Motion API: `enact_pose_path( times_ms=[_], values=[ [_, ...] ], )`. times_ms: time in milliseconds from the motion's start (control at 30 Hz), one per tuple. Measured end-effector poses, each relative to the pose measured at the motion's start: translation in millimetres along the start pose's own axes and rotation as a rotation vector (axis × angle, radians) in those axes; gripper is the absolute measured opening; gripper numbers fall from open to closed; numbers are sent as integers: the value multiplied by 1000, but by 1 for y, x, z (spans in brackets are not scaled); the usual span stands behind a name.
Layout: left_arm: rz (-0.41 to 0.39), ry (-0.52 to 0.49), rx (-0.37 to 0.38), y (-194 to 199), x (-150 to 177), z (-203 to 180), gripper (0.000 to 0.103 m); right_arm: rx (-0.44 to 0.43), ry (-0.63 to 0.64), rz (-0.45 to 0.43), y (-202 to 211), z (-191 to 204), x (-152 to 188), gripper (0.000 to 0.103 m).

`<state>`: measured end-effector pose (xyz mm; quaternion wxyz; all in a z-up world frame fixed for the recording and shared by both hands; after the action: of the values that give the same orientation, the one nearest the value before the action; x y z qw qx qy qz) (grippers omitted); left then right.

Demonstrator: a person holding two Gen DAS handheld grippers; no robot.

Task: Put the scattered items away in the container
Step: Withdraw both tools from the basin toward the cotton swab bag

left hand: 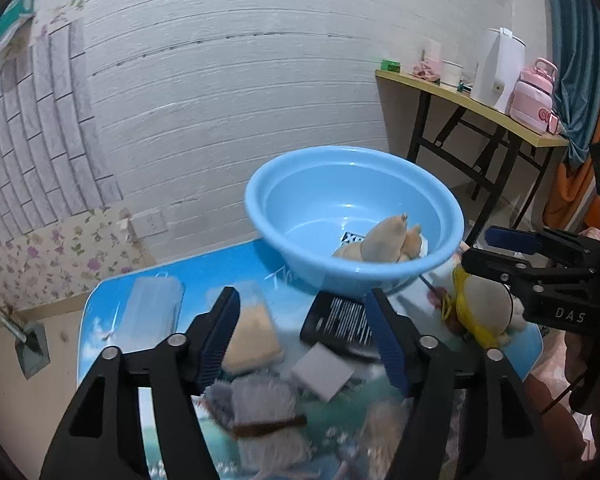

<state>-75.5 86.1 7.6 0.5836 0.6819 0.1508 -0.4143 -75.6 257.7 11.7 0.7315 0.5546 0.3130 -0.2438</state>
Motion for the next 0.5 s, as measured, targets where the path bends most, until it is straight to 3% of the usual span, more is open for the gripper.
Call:
enact_pose_path(
  times_ms=[100, 367, 500],
  values=[
    [-19, 10, -24, 13, 9, 4, 78, 11, -10, 4, 9, 2, 9, 57],
    [-31, 14, -66, 40, 34, 5, 91, 17, -11, -3, 30, 13, 19, 57],
    [-16, 33, -69, 46, 51, 10, 92, 20, -7, 8, 34, 16, 28, 57]
  ],
)
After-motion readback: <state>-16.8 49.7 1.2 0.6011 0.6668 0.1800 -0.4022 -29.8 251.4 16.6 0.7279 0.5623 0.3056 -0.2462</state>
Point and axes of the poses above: each gripper's, at about its wrist camera, not at the fingertips, and y roughly against the way its jaws point, z to its left, x to its underside, the point moved 1 cm from there along -y, roughly the way its jaws point, and after that the axes turned 4 degrees about -y, right-handed, at the moved point
